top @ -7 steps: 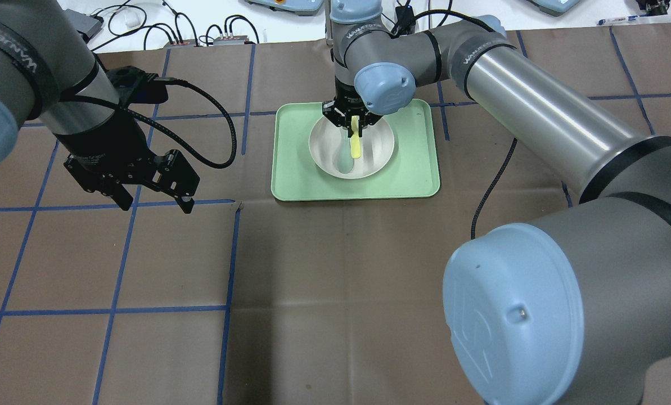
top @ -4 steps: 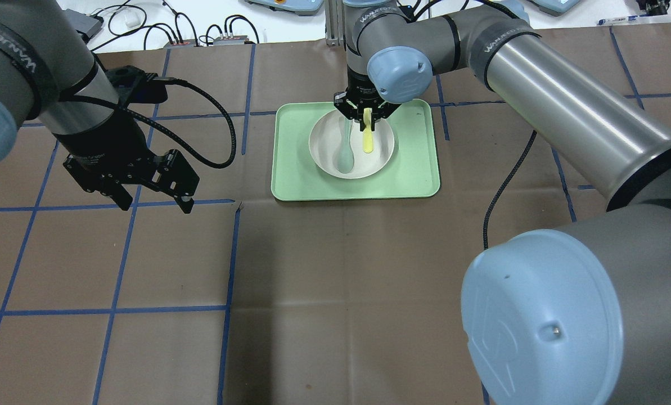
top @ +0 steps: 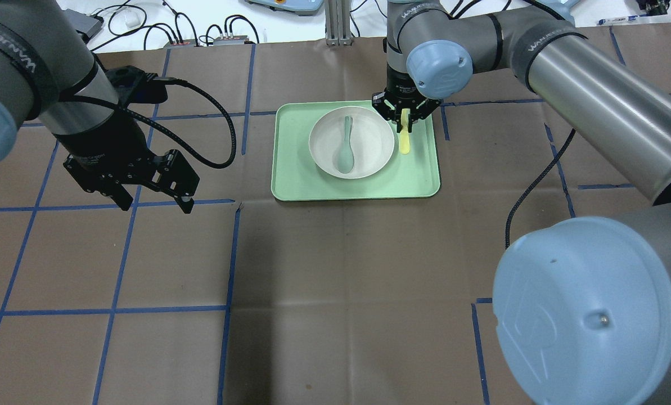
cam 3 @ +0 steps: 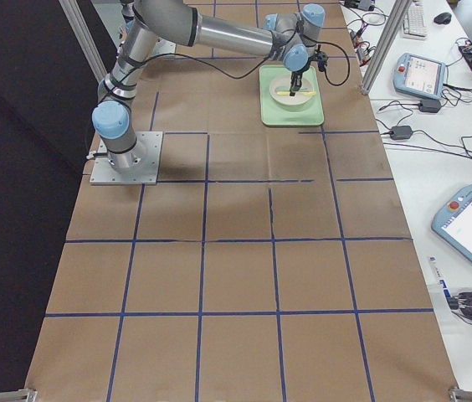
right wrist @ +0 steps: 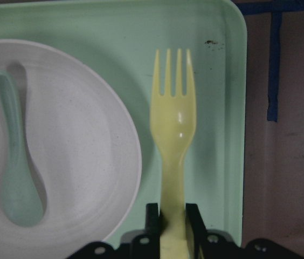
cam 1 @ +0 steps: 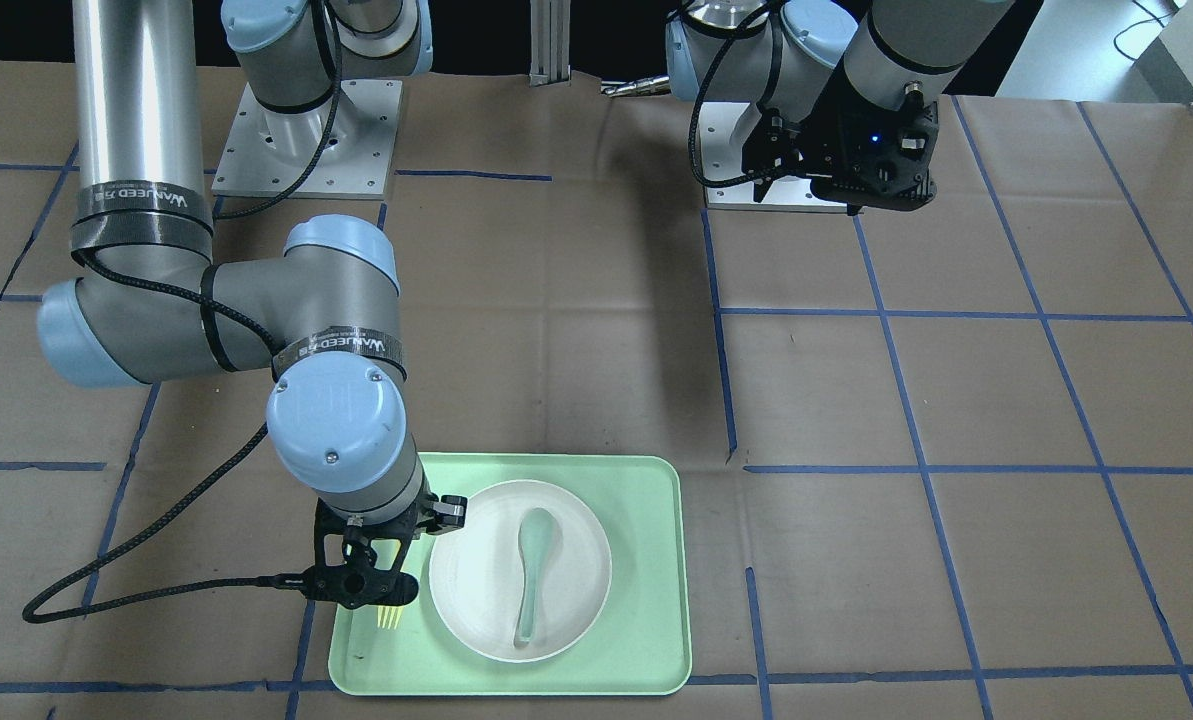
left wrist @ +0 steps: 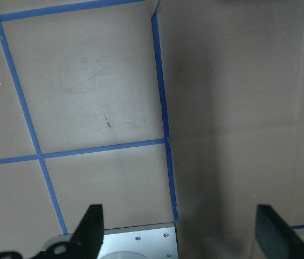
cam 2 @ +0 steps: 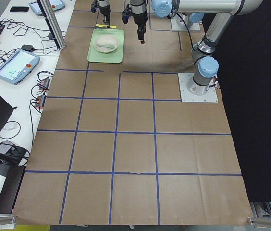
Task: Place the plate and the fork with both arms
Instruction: 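Lift the fork and move it beside the plate on the tray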
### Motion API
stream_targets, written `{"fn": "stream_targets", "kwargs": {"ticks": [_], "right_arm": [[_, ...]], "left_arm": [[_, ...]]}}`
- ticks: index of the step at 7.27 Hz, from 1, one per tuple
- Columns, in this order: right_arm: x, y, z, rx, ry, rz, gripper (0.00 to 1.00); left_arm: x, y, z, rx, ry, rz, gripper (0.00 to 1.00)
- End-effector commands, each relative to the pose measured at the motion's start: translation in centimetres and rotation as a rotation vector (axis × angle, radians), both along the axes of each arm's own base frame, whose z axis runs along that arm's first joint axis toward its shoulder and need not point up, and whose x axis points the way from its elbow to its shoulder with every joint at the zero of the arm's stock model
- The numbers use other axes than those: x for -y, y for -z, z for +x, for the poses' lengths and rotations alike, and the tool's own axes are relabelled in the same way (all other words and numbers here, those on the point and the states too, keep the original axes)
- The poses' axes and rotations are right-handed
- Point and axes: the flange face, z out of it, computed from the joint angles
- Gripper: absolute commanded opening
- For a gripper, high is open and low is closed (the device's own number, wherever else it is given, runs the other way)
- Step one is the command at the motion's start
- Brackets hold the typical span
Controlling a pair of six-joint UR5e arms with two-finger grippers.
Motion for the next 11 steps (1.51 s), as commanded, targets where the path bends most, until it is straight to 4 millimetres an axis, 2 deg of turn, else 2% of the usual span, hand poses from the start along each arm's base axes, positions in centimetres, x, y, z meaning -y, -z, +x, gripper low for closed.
{"fn": "stream_targets", "kwargs": {"ticks": [1, 3, 6, 7, 8, 9, 10, 11], "right_arm": [[0.3, 2.3, -2.5, 0.002, 0.014, 0.027, 0.04], [0.6, 5.9, -2.8, 0.006, 0.008, 0.014, 0.04], [0.7, 7.3, -2.2, 0.004, 0.0, 0.018, 0.07], [0.7, 7.5, -2.3, 0.002, 0.0, 0.021, 0.22], [0.8, 7.6, -2.4, -0.001, 0.0, 0.021, 0.77], [1.3, 6.7, -2.7, -0.004, 0.004, 0.002, 1.0], [1.6, 5.9, -3.4, -0.005, 0.013, -0.005, 1.0], [1.4, 4.3, -3.5, -0.002, 0.015, -0.02, 1.0]], "left_arm": [[0.0, 0.0, 0.0, 0.0, 0.0, 0.0, 1.0], [0.0, 0.0, 0.0, 0.0, 0.0, 0.0, 1.0], [-0.1, 0.0, 0.0, 0.0, 0.0, 0.0, 1.0], [-0.1, 0.0, 0.0, 0.0, 0.0, 0.0, 1.0], [-0.1, 0.0, 0.0, 0.0, 0.0, 0.0, 1.0], [-0.1, 0.0, 0.0, 0.0, 0.0, 0.0, 1.0], [-0.1, 0.0, -0.1, 0.0, 0.001, -0.001, 1.0], [-0.1, 0.0, 0.0, 0.0, 0.0, -0.001, 1.0]]}}
